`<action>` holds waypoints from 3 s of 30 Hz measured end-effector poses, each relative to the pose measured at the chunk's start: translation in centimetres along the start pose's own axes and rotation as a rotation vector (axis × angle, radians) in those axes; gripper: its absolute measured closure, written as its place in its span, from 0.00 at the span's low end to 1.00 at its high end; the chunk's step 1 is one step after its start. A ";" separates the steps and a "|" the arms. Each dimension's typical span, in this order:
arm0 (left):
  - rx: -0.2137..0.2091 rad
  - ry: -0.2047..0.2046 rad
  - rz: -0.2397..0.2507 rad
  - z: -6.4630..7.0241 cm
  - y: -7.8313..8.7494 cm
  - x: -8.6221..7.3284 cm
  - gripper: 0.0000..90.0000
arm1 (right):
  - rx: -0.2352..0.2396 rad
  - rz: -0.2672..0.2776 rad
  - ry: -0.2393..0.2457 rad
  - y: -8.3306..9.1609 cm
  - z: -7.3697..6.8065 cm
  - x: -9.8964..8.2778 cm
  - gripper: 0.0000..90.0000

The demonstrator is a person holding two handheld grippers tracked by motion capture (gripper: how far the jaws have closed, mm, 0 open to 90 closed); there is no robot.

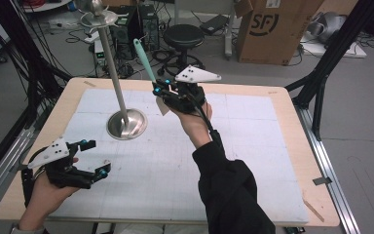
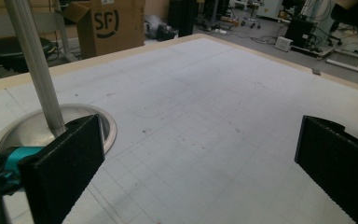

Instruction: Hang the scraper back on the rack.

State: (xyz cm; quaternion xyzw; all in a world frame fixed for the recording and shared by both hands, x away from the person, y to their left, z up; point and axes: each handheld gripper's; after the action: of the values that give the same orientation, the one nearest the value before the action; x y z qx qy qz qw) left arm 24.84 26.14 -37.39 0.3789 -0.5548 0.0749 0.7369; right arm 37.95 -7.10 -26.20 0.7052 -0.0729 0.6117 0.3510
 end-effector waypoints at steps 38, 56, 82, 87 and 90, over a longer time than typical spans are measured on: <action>0.012 0.025 0.010 -0.5 0.9 -0.7 0.02 | -0.007 0.007 0.012 -3.3 -0.3 3.6 0.89; 0.017 0.034 0.008 -0.6 1.1 -0.9 0.02 | 0.011 0.004 0.002 -4.8 -0.3 3.5 0.89; -0.003 0.039 0.054 -1.2 0.3 0.0 0.02 | 0.068 -0.086 0.071 -1.5 0.0 -0.7 0.25; -0.016 0.029 0.067 -1.1 0.0 0.6 0.02 | 0.068 -0.090 0.044 0.1 0.7 -2.9 0.16; -0.023 0.027 0.070 -1.1 -0.2 0.8 0.02 | 0.059 -0.092 0.032 1.1 1.1 -3.9 0.11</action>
State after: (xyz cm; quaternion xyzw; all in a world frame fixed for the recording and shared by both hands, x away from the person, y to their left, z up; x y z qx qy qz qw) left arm 26.03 26.44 -36.92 0.3499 -0.5584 0.0994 0.7455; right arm 37.27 -9.84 -29.35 0.7080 -0.0167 0.6081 0.3588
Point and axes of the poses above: each handheld gripper's, and its own axes: y roughly backward along the jaws, x roughly out of its top, z roughly to its right, and after that the axes turned 14 degrees about -z, right-handed
